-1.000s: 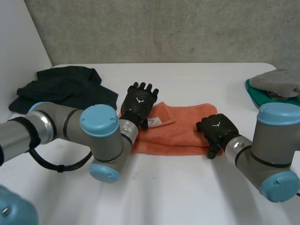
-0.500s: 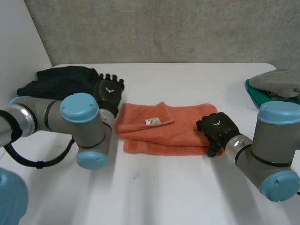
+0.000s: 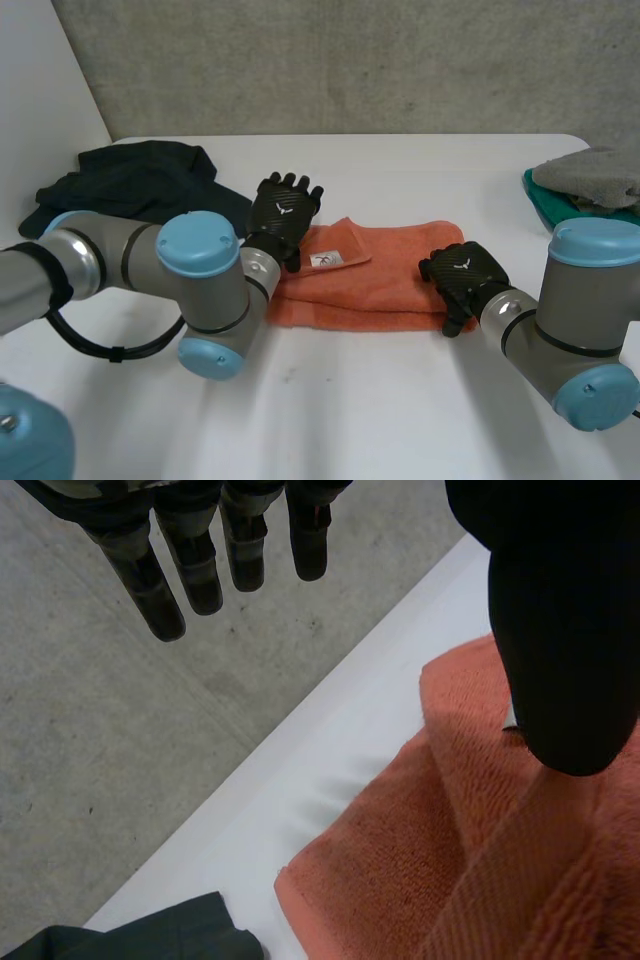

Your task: Fold the laundry.

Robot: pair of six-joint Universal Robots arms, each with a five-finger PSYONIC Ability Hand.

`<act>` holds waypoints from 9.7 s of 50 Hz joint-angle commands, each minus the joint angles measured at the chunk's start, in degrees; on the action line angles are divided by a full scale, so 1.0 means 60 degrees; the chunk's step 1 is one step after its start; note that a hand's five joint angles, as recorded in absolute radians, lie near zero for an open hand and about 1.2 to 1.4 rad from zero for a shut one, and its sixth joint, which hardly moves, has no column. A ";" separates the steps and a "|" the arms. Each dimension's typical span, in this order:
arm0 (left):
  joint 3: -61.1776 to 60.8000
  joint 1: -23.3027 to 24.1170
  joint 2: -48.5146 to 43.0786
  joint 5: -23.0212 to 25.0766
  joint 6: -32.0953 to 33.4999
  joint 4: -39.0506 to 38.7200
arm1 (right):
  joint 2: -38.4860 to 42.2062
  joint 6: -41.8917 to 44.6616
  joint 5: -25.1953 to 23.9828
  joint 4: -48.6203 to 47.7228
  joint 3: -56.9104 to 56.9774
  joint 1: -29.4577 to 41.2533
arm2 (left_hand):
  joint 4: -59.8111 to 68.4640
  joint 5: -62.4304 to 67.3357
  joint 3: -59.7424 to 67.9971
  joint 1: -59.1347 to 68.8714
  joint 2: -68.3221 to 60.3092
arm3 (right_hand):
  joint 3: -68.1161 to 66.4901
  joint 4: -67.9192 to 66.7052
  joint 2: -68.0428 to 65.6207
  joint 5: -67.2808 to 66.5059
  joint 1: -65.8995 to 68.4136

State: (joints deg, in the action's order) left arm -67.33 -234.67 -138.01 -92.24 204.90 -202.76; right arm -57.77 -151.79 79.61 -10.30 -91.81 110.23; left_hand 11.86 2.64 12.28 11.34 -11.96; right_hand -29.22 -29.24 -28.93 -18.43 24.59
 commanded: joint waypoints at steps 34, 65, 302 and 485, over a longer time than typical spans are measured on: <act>-0.0760 0.0088 0.0780 -0.1194 0.0039 0.0058 | 0.0004 0.0000 0.0004 -0.0012 0.0053 -0.0047 | 0.0708 0.0578 0.0638 0.0793 -0.0691 | -0.1435 -0.1431 -0.1484 -0.1568 0.2207; -0.2898 -0.0205 0.2742 -0.1194 -0.0005 0.0044 | -0.1372 0.4085 -0.0128 0.1042 -0.0138 -0.2260 | 0.0175 0.0045 0.0105 0.0261 -0.0158 | -0.8463 -0.8460 -0.8512 -0.8596 0.9235; 0.0060 0.0132 0.3871 0.1692 -0.2657 0.4482 | 0.4312 -0.4175 -0.7230 -0.7365 0.5315 -0.7546 | 0.0427 0.0297 0.0357 0.0513 -0.0410 | -0.8463 -0.8460 -0.8512 -0.8596 0.9235; -0.2196 0.1169 0.3754 0.0740 -0.4164 0.1494 | -0.3555 -0.0293 -0.1373 -0.2517 -0.2056 -0.2860 | 1.1357 1.1227 1.1287 1.1443 -1.1340 | 0.3203 0.3207 0.3154 0.3071 -0.2432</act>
State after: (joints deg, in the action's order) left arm -75.89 -239.80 -118.53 -87.90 188.78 -195.55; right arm -78.73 -153.53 70.27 -25.48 -105.19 93.04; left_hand 68.64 57.79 68.30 64.85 -68.46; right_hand -12.22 -13.58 -12.80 -3.68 11.88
